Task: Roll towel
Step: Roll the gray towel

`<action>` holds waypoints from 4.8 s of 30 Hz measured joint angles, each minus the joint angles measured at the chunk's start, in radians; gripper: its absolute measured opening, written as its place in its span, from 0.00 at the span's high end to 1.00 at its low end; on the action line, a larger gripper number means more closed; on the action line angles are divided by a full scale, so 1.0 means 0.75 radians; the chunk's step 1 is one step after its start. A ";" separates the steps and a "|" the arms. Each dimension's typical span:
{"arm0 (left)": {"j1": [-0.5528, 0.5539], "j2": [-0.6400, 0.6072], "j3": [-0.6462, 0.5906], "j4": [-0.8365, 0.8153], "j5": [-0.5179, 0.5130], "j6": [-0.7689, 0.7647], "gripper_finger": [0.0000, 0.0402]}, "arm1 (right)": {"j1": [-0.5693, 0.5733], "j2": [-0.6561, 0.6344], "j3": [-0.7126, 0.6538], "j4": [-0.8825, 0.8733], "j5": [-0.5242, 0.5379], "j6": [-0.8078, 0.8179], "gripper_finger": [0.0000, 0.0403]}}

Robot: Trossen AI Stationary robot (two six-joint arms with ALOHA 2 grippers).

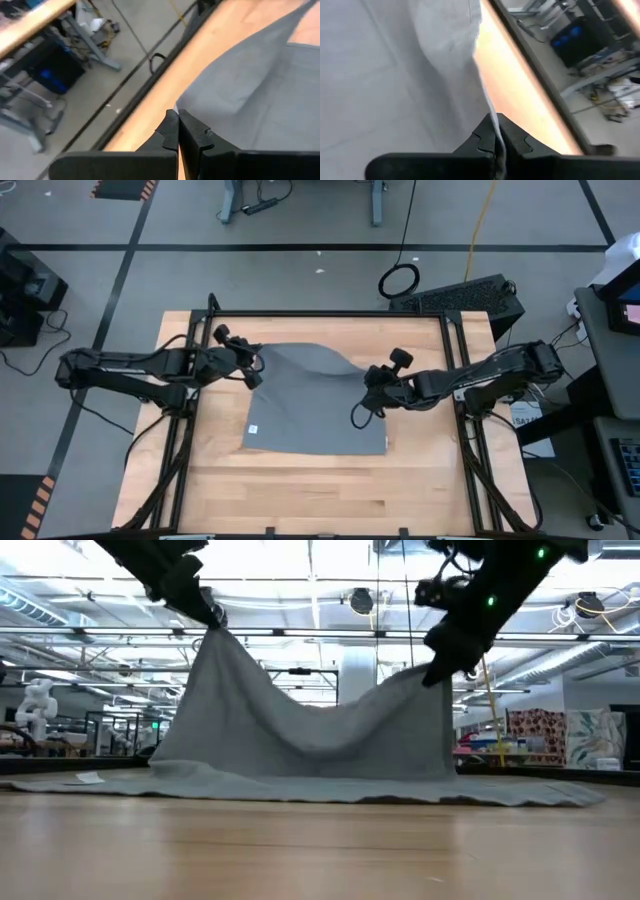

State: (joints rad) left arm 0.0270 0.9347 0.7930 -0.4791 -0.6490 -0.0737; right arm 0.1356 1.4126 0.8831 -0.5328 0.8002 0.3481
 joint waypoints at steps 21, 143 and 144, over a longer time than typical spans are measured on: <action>0.141 0.082 -0.125 0.201 -0.018 -0.141 1.00 | -0.263 0.001 -0.133 0.290 -0.083 -0.211 1.00; -0.484 0.003 -0.114 -0.485 0.690 -0.662 1.00 | 0.822 0.174 -0.131 0.401 -0.575 0.508 0.88; -0.485 0.003 -0.114 -0.485 0.690 -0.662 1.00 | 0.843 0.193 -0.131 0.400 -0.571 0.507 0.85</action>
State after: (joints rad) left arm -0.3366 0.9371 0.7078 -0.8432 -0.1318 -0.5705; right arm 0.7679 1.5575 0.7849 -0.2329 0.3719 0.7282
